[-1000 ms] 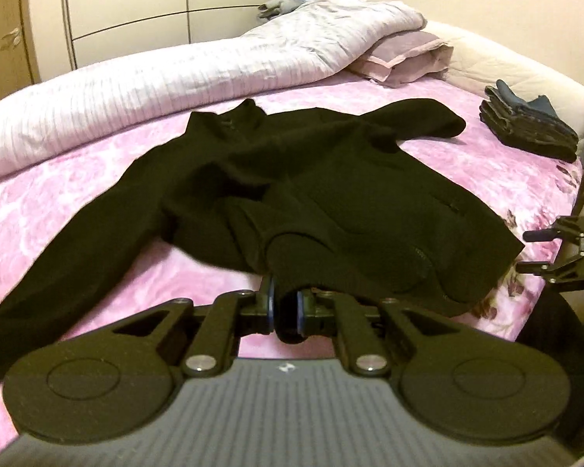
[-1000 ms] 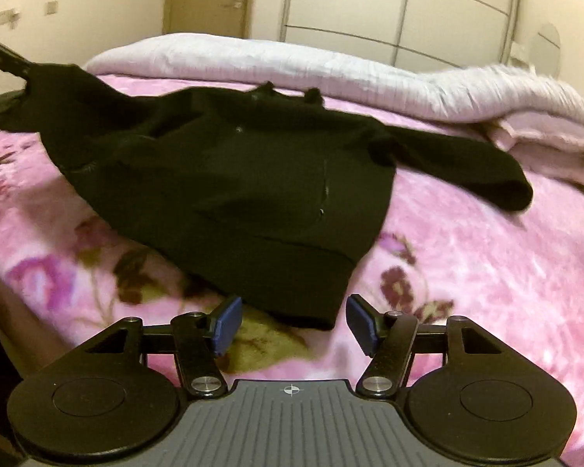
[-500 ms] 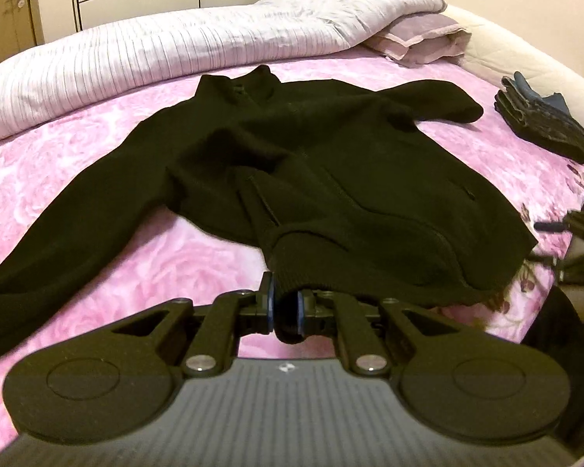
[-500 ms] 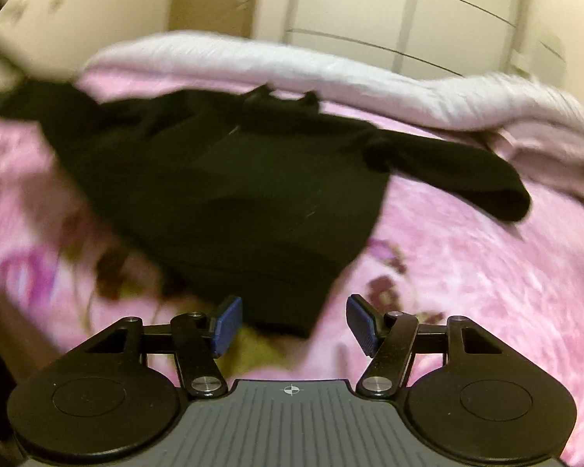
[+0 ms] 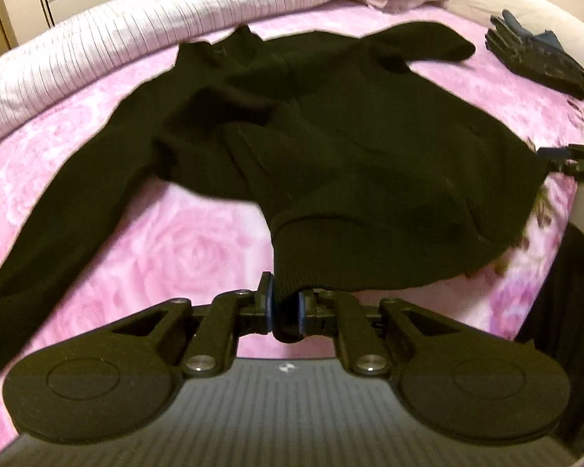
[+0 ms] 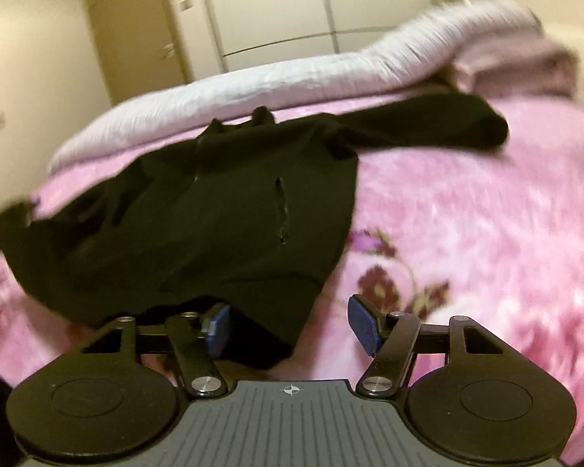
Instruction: Fold clothes
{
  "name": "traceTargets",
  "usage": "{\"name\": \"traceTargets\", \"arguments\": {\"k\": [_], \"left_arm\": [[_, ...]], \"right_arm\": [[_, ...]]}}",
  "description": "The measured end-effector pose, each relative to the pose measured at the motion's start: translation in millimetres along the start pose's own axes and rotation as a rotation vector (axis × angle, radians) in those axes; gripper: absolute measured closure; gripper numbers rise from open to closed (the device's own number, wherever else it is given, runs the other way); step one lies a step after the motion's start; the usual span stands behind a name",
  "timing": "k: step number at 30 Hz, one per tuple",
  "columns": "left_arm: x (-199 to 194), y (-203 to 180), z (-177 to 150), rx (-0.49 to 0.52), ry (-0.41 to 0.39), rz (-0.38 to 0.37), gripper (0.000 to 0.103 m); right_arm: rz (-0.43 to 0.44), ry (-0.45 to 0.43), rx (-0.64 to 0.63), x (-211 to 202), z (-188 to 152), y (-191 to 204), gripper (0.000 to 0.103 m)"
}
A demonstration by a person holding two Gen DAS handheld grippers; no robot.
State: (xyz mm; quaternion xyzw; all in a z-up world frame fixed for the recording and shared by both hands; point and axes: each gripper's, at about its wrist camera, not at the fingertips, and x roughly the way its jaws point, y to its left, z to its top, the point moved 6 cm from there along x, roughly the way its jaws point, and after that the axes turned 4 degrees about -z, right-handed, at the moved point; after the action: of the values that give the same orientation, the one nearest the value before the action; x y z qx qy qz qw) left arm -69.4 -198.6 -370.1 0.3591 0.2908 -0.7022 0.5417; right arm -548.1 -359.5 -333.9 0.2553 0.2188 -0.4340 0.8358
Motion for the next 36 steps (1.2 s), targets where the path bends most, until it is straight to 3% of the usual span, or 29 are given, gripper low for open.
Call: {"name": "traceTargets", "arguments": {"k": [3, 9, 13, 14, 15, 16, 18, 23, 27, 33, 36], "left_arm": [[4.0, 0.1, -9.1, -0.002, 0.018, -0.004, 0.092], [16.6, -1.5, -20.3, 0.007, 0.027, 0.019, 0.089], [28.5, -1.4, -27.2, -0.019, 0.017, 0.041, 0.086], [31.3, 0.5, -29.2, -0.047, 0.011, 0.037, 0.086], [32.6, 2.8, -30.3, -0.074, 0.002, 0.032, 0.093], [29.3, 4.3, -29.1, -0.085, -0.01, 0.035, 0.094], [19.9, 6.6, -25.4, -0.099, -0.034, 0.048, 0.095], [-45.4, -9.9, -15.7, -0.002, -0.07, 0.069, 0.096], [-73.0, -45.1, -35.5, 0.045, -0.055, 0.039, 0.096], [-40.0, -67.2, -89.5, 0.002, 0.045, 0.02, 0.097], [-42.1, -71.8, -97.4, 0.005, 0.051, 0.029, 0.097]], "right_arm": [[-0.022, -0.001, 0.013, -3.3, 2.5, -4.2, 0.038], [-0.134, 0.008, -0.163, 10.2, -7.8, 2.3, 0.038], [-0.152, -0.012, -0.226, 20.2, -16.1, 11.0, 0.04], [-0.148, -0.01, -0.23, 21.2, -16.9, 12.4, 0.06], [-0.142, 0.001, -0.235, 22.2, -16.3, 14.0, 0.081], [-0.141, 0.015, -0.241, 23.5, -14.1, 15.6, 0.091], [-0.14, 0.036, -0.27, 21.3, -2.8, 17.9, 0.098], [-0.165, 0.035, -0.385, -10.3, 48.0, 19.9, 0.101], [-0.19, 0.027, -0.494, -36.7, 68.5, 30.1, 0.101], [-0.178, 0.201, -0.487, -14.6, 9.4, 21.8, 0.102], [-0.183, 0.226, -0.459, -23.0, -8.3, 19.5, 0.102]]}}
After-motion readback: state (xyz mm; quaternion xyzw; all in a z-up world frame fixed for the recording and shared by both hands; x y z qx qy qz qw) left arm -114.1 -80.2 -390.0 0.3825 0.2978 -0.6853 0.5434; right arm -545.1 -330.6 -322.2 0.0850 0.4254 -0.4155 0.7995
